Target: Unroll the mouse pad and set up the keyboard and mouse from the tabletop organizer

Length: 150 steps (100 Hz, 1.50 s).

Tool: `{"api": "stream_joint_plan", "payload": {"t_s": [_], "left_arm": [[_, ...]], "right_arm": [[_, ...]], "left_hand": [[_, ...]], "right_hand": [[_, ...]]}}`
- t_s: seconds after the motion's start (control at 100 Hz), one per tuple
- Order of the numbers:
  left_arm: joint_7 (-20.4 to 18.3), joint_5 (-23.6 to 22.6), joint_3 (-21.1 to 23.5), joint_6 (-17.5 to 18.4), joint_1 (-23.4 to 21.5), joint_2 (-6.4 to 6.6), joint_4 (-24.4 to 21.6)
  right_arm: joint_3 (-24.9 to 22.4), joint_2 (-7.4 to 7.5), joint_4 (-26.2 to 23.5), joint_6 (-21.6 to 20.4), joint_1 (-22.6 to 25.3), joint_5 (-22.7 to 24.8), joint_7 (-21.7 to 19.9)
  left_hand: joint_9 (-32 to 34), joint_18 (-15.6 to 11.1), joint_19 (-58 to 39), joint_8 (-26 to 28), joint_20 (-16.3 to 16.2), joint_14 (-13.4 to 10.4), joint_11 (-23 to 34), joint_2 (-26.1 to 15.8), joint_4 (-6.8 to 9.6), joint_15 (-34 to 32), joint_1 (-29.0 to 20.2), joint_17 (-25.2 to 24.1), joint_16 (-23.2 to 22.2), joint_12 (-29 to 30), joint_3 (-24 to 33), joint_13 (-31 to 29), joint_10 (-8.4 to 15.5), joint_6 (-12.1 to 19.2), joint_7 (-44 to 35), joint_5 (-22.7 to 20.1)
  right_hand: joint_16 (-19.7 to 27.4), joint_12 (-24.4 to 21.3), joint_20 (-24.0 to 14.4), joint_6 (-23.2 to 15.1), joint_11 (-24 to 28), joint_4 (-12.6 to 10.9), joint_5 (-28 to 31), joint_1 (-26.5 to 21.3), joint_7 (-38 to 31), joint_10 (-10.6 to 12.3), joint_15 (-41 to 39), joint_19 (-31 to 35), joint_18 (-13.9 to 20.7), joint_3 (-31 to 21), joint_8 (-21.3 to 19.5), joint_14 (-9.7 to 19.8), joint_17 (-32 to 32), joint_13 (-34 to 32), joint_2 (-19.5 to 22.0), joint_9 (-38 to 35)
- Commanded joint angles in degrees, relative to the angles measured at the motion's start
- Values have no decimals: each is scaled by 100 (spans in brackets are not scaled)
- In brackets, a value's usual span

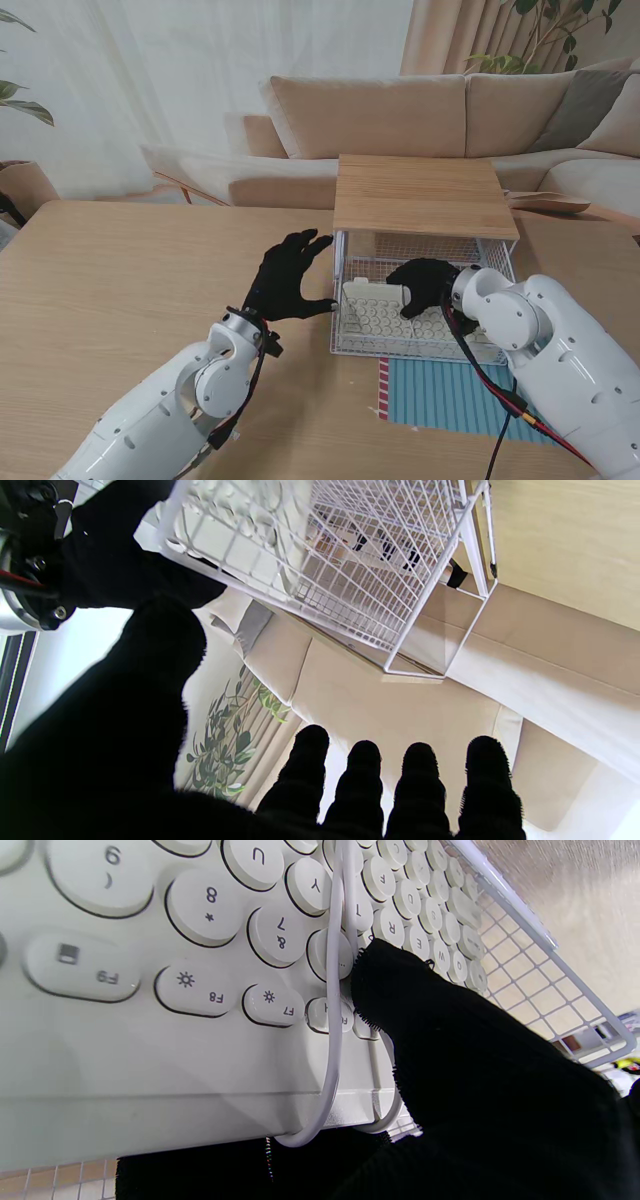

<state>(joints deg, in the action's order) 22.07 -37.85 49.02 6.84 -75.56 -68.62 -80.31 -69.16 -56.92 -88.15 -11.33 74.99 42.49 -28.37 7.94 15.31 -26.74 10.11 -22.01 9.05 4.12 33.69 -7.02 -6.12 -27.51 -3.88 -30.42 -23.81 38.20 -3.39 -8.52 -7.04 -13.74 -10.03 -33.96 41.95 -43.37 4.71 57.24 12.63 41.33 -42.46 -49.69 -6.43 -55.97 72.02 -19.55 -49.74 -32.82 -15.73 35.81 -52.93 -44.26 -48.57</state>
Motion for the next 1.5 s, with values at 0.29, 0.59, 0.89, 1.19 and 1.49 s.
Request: {"api": "stream_joint_plan", "payload": {"t_s": [0.29,0.59,0.89,1.19,1.49], "left_arm": [[-12,197,191,8,-140,-9,6],[58,294,300,28,-224,-30,27],[13,374,456,102,-304,-17,-42],[11,344,674,219,-419,14,-199],[-29,450,865,277,-523,19,-322]], "right_arm": [[-149,-40,-152,-147,119,118,78],[-257,-99,-223,-321,186,400,545],[-439,-94,-458,-560,229,462,554],[-680,-96,-755,-863,312,494,620],[-856,-78,-1033,-1075,278,411,502]], "left_hand": [[-36,87,1,-23,-85,-34,63,-390,75,-80,69,-45,79,178,-111,118,167,-102,17,96],[-19,78,-24,-1,-69,-46,100,-450,102,-94,31,-25,98,233,-162,112,159,-114,-25,85],[92,26,-568,78,-47,-3,289,-417,103,-201,23,-12,132,334,-172,78,105,-157,-173,96],[172,69,-641,138,91,5,420,-458,102,-252,32,-27,177,549,-158,52,87,-198,-289,88],[219,89,-677,195,173,13,546,-486,112,-310,-6,-40,216,722,-124,31,70,-229,-400,98]], "right_hand": [[-360,277,-337,-223,173,-119,599,-752,-632,-807,-979,289,222,-1063,-321,404,24,-832,63,-585],[-416,296,-413,-221,190,-151,649,-733,-642,-851,-1048,309,203,-1217,-353,434,124,-916,-35,-625],[-468,306,-468,-275,200,-163,668,-752,-634,-857,-1085,281,212,-1236,-368,434,92,-860,-45,-610],[-501,287,-526,-339,184,-185,748,-785,-628,-886,-1109,287,199,-1277,-342,423,104,-885,-115,-643],[-520,290,-568,-358,180,-184,751,-781,-629,-880,-1110,276,205,-1284,-338,440,121,-898,-115,-649]]}}
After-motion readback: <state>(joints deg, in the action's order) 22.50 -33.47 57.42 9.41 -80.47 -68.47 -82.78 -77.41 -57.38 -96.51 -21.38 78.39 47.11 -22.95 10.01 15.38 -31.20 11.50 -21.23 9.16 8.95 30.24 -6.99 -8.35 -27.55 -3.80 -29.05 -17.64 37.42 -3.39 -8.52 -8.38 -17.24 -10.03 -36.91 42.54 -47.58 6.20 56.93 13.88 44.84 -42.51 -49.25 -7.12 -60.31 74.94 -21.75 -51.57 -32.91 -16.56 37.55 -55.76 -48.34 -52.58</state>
